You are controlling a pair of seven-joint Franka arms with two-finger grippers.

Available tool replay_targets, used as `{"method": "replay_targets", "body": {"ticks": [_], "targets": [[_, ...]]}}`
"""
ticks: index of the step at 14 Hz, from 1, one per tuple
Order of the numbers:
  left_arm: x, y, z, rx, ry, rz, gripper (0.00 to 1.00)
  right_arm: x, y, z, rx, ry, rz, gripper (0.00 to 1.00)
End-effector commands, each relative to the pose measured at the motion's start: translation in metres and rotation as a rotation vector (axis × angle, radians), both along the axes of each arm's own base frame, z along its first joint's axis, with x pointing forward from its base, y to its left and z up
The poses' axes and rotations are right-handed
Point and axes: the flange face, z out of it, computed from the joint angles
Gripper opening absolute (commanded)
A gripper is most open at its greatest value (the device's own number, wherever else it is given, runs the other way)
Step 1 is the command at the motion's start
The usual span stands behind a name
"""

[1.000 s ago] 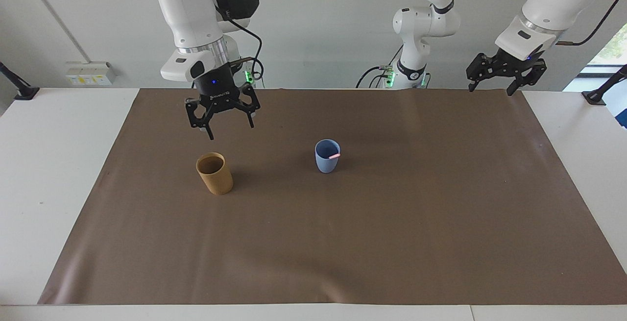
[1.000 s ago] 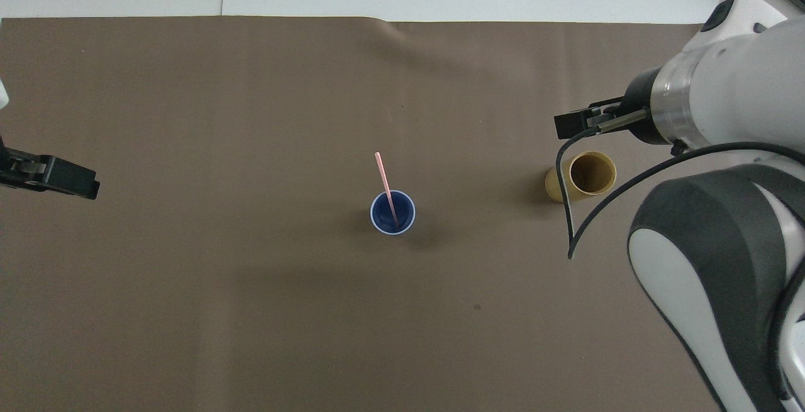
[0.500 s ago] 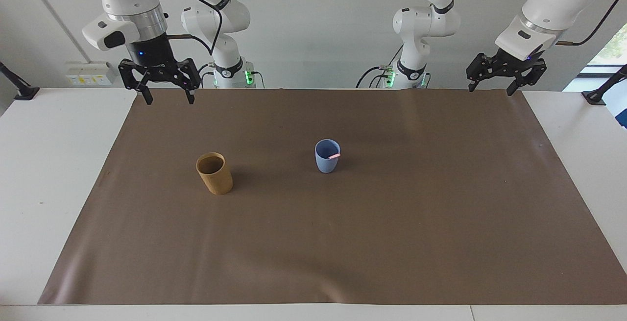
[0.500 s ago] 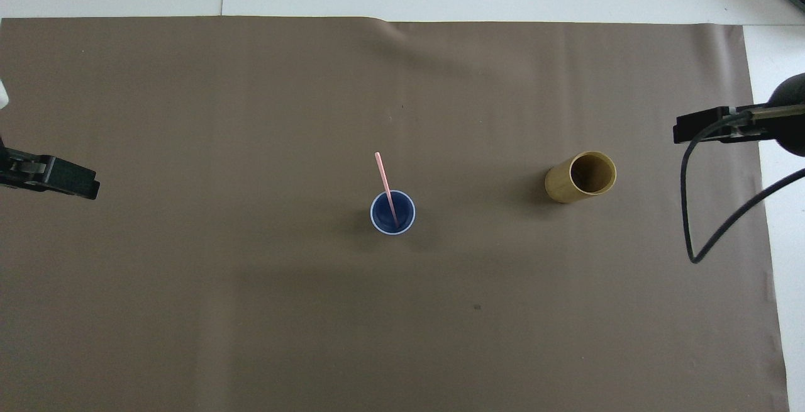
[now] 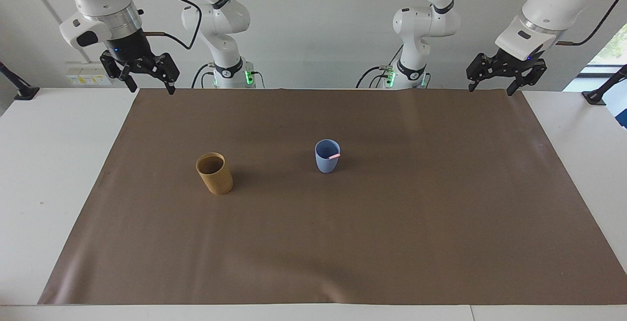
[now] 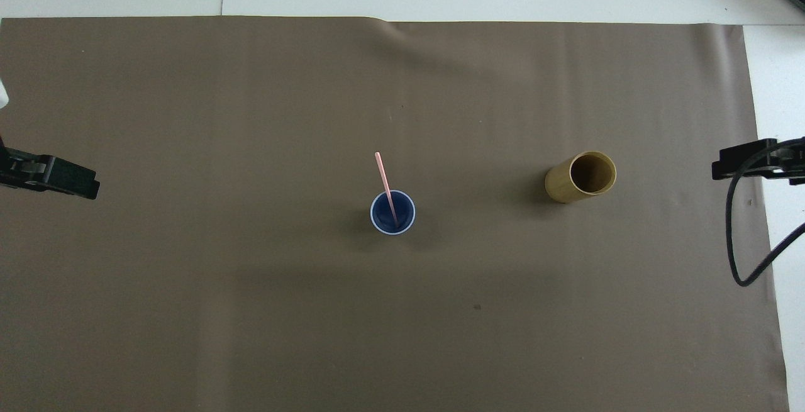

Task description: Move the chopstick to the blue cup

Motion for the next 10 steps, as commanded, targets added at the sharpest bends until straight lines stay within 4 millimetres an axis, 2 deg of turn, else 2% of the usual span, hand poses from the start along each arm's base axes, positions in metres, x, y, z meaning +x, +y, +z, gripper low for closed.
{"method": "replay_targets", "body": {"ticks": [1, 4, 6, 10], "targets": [[-0.005, 0.001, 0.001, 0.005, -0.014, -0.007, 1.0, -0.01, 0.005, 0.0, 0.023, 0.008, -0.021, 1.0], [-0.004, 0.0, 0.0, 0.005, -0.012, -0.01, 1.0, -0.024, 0.013, -0.004, 0.009, 0.029, -0.006, 1.0], [-0.005, 0.0, 0.001, 0.005, -0.014, -0.008, 1.0, -0.022, 0.02, -0.005, -0.009, 0.015, 0.01, 1.0], [-0.005, -0.001, 0.001, 0.005, -0.014, -0.005, 1.0, -0.021, 0.018, -0.004, -0.025, 0.011, 0.012, 1.0]]}}
